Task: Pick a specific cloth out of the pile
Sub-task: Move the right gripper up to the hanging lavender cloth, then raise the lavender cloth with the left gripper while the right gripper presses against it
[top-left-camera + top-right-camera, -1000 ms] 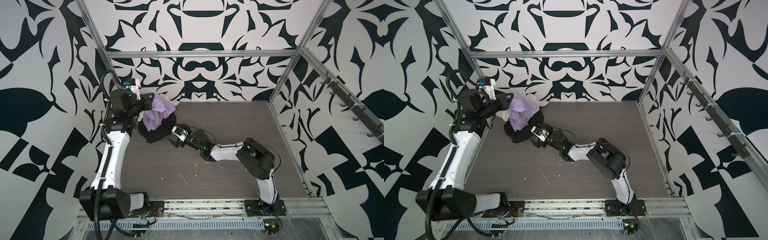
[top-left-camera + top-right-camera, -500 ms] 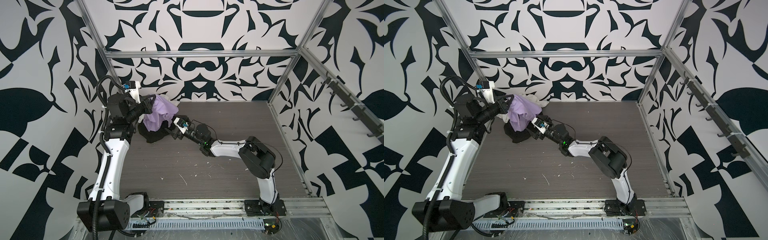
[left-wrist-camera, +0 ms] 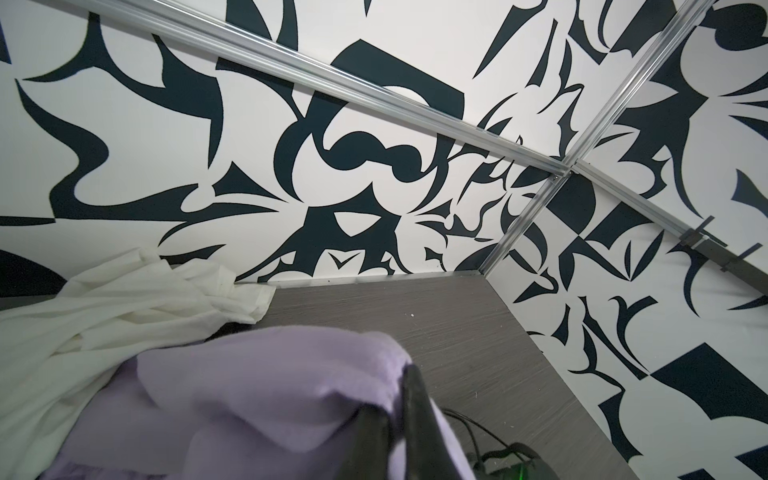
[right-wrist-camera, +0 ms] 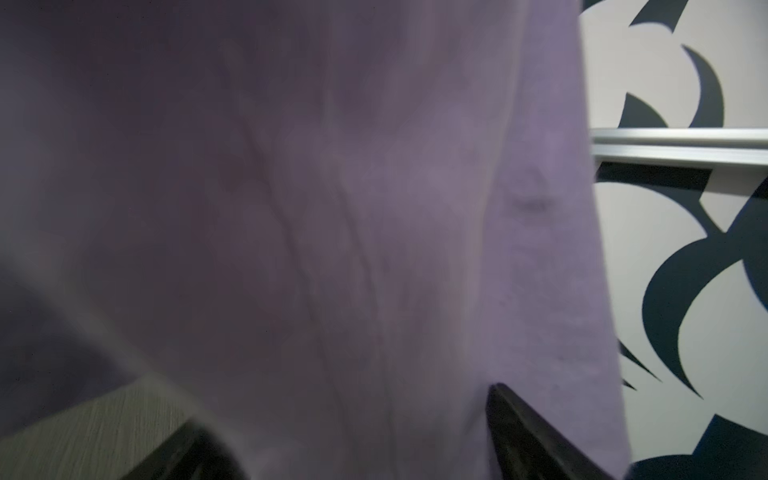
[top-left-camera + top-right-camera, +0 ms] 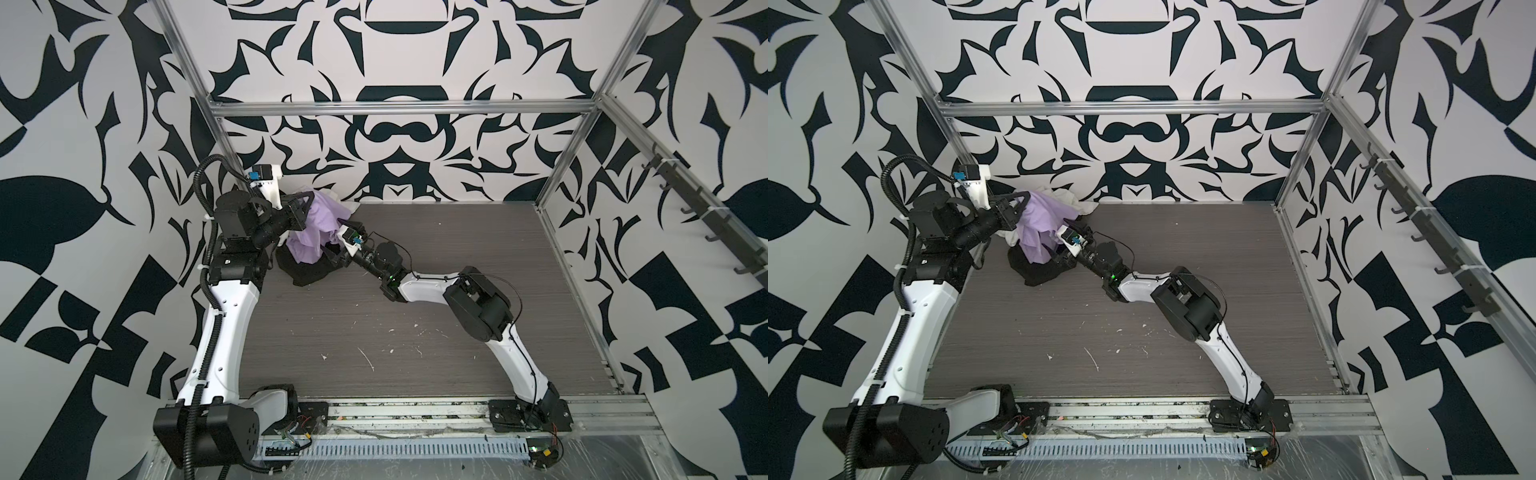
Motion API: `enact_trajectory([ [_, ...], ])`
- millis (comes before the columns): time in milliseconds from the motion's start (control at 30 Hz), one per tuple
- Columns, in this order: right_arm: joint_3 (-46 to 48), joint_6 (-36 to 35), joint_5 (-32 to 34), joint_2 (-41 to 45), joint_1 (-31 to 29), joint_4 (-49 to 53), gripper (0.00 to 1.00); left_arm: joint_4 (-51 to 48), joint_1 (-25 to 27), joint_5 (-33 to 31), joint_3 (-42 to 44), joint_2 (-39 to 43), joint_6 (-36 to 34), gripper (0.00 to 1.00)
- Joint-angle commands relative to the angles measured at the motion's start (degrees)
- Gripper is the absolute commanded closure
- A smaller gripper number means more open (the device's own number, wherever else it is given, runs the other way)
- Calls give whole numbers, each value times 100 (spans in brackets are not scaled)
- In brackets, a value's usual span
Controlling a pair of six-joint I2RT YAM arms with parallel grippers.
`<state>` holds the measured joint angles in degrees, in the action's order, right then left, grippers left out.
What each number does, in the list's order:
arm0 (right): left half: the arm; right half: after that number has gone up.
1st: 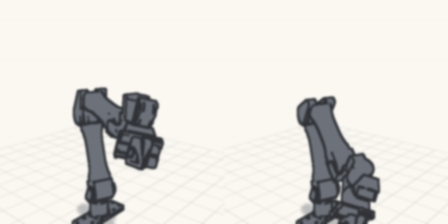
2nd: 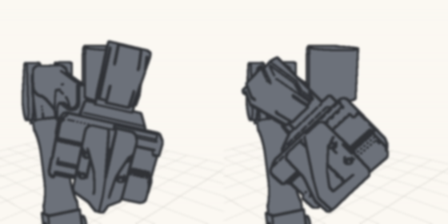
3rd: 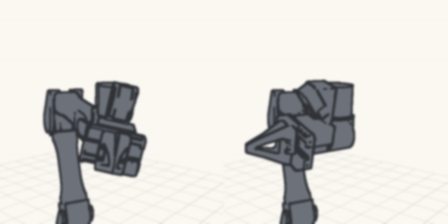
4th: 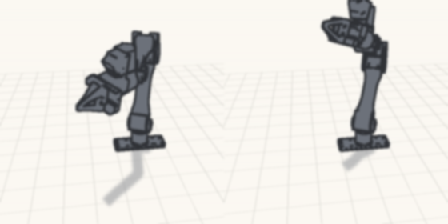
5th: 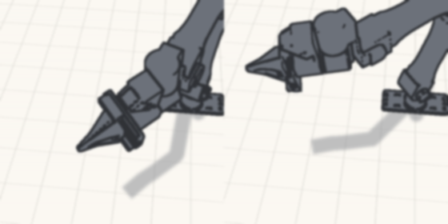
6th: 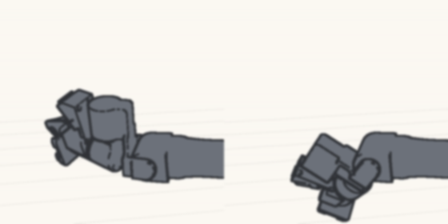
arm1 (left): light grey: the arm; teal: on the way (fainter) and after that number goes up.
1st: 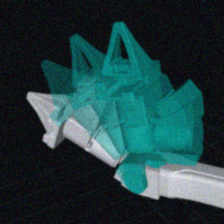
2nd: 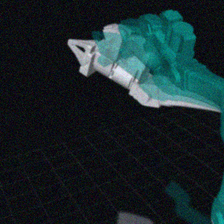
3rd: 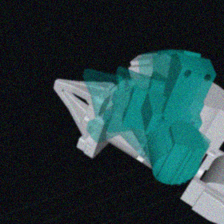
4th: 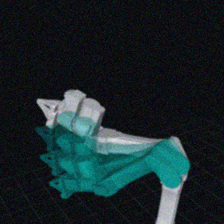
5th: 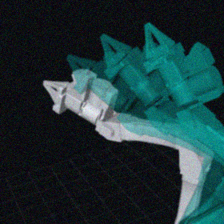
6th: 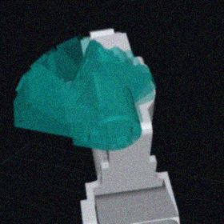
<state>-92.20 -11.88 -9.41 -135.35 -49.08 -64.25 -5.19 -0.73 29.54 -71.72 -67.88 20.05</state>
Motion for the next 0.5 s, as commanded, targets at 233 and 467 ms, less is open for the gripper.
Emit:
enact_trajectory([
  [233, -1185, 448, 176, -450, 30, 157, 10, 394, 63, 174, -52, 161, 146, 100],
  [467, -1596, 496, 147, -666, 30, 281, 44, 376, 72, 151, -126, 152, 141, 100],
])
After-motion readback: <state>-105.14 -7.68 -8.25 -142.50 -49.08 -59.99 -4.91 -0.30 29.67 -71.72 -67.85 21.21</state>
